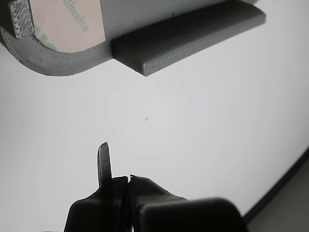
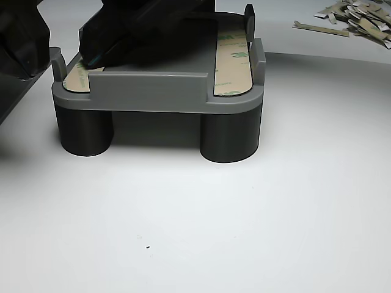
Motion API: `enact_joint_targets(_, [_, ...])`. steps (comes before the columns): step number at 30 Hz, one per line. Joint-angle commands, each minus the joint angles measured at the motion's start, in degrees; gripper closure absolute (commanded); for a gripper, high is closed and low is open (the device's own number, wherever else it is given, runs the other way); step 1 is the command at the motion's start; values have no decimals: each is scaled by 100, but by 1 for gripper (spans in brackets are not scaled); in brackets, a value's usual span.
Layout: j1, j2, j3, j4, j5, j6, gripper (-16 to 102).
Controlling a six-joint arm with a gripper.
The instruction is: Peel off protective film from adhesive tape.
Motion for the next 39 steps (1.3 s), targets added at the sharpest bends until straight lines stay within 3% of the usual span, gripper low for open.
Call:
enact_joint_targets(1, [35,53,-97,-132,158,70,97])
enact_joint_targets(18, [580,-466,-70,-439,598,809,97])
enact_joint_targets(39, [642,-958,-185,-580,756,958,97])
